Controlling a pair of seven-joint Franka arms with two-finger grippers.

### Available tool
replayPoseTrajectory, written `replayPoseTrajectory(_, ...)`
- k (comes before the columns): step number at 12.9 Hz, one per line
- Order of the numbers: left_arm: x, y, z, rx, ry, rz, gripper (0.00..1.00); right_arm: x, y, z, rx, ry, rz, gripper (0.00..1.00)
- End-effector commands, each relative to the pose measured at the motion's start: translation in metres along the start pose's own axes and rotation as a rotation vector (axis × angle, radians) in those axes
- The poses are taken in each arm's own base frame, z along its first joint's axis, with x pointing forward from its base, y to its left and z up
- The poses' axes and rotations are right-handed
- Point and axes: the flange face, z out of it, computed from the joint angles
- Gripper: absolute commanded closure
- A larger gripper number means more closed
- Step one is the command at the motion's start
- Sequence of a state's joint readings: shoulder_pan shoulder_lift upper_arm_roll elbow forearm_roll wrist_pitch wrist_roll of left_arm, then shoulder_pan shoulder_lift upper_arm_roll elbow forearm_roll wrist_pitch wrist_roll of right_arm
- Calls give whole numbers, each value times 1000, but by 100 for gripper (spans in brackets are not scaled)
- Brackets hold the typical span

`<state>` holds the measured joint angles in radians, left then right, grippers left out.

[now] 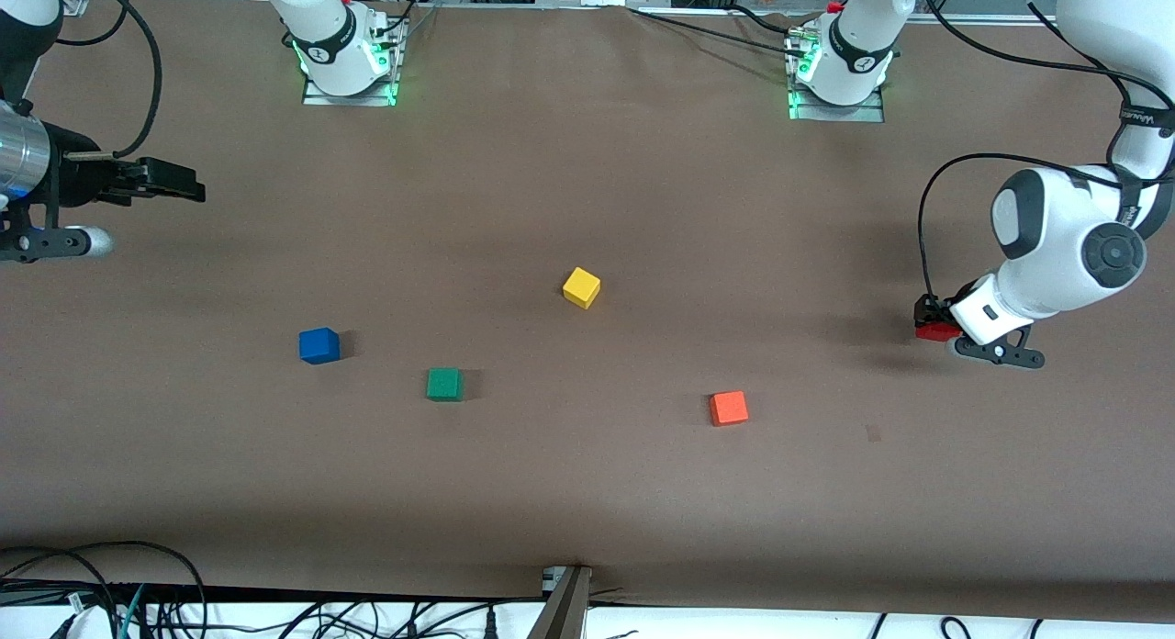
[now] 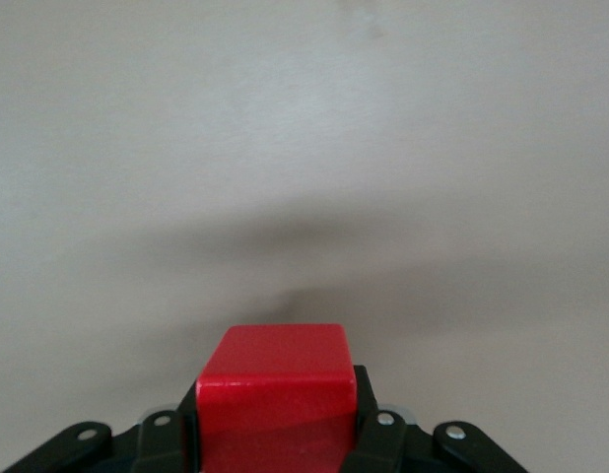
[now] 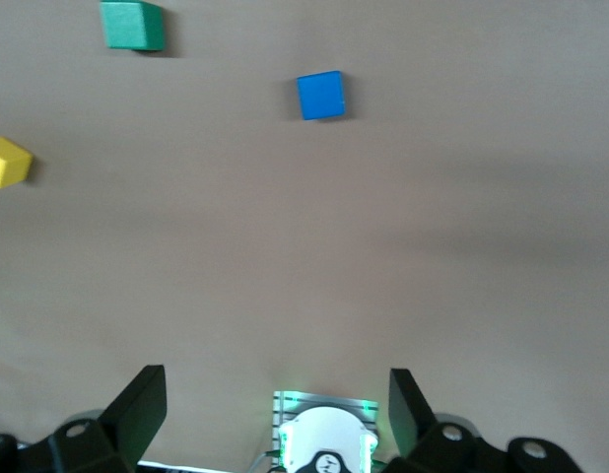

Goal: Pass red block to right arm, stack on blue
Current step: 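Carry the red cube toward the middle while the right gripper approaches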

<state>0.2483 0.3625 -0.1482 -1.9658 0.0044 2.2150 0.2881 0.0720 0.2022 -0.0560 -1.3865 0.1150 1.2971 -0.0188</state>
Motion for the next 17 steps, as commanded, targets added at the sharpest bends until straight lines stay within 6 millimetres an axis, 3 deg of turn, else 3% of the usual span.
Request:
replayPoseTrajectory(1,14,-8,-15,-124,4,60,85,9,-7,8,84,-23,-33,0)
replayPoseTrajectory(5,22,16,-22,-295,40,53,86,29,-16,32,211,-63,-89,0)
replayPoseTrajectory(7,33,43,-29,-368,85,117,87,46,-23,52,320,-89,-116,0)
replayPoseTrajectory(11,49,91,-50,-521,176,174,88,72,-16,82,507,-132,-119,0)
replayPoseTrajectory(13,55,114,-56,-597,235,254,89,87,-15,104,633,-154,-118,0)
replayPoseTrajectory(14,58,135,-59,-645,281,342,88,96,-21,116,708,-173,-118,0)
replayPoseTrajectory(17,66,169,-49,-784,430,515,89,123,-29,169,912,-228,-115,0)
